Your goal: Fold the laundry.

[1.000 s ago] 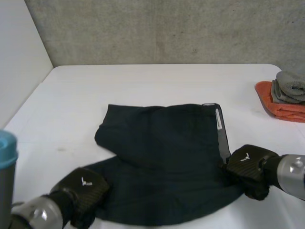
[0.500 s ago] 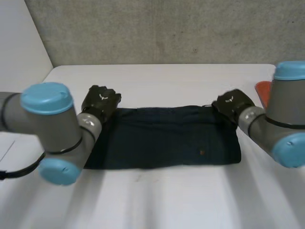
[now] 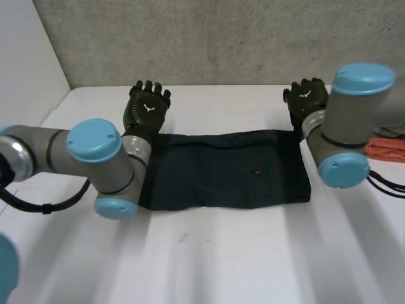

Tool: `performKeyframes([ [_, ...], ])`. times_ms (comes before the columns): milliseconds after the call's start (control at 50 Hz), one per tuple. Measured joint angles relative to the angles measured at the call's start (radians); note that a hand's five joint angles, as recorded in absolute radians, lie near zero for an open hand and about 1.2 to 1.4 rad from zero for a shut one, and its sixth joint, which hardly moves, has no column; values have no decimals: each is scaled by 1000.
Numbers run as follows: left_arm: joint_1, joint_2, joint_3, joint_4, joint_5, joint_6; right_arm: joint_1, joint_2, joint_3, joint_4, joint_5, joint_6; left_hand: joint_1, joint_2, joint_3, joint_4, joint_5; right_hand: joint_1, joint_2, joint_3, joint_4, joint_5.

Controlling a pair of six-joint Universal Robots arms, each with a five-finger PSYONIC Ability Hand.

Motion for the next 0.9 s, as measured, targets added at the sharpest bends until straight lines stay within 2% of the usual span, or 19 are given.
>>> performKeyframes([
  [40,-3,64,-66,-2,-1,-8,-5,-94,103,-15,-20,37,0,0,0,0,0,0,0,0,0,0],
  [80,-6,107,-111,-4,-2,-16,-7,-123,139,-19,-29,46,0,0,0,0,0,0,0,0,0,0],
  [100,-8,141,-147,-6,-2,-25,-15,-190,234,-25,-56,63,0,0,0,0,0,0,0,0,0,0],
  [140,-10,170,-179,-7,-2,-34,-21,-218,280,-27,-71,68,0,0,0,0,0,0,0,0,0,0],
  [180,-15,259,-285,-9,0,-77,-48,-297,450,-31,-134,79,0,0,0,0,0,0,0,0,0,0],
  [300,-19,346,-409,-8,3,-160,-82,-345,647,-42,-217,83,0,0,0,0,0,8,6,17,7,9],
  [320,-20,358,-434,-7,5,-183,-89,-348,690,-56,-235,84,0,0,0,0,0,92,120,134,114,106],
  [480,-17,354,-462,-5,6,-224,-96,-312,753,-158,-256,93,0,0,0,0,0,181,213,234,219,198],
  [660,-16,338,-460,-3,6,-221,-97,-218,720,-257,-251,88,0,0,0,0,0,322,394,393,372,344],
  [680,-16,337,-461,-3,7,-221,-96,-204,713,-267,-251,86,0,0,0,0,0,416,537,539,516,478],
  [760,-16,337,-461,-2,7,-220,-95,-184,700,-282,-252,83,0,0,0,0,0,501,659,666,636,580],
  [800,-16,337,-461,-2,8,-220,-96,-169,687,-290,-254,81,0,0,0,0,0,583,833,841,827,747],
  [900,-14,338,-462,-1,8,-220,-107,-171,685,-289,-255,79,0,0,0,0,0,634,947,938,952,850],
])
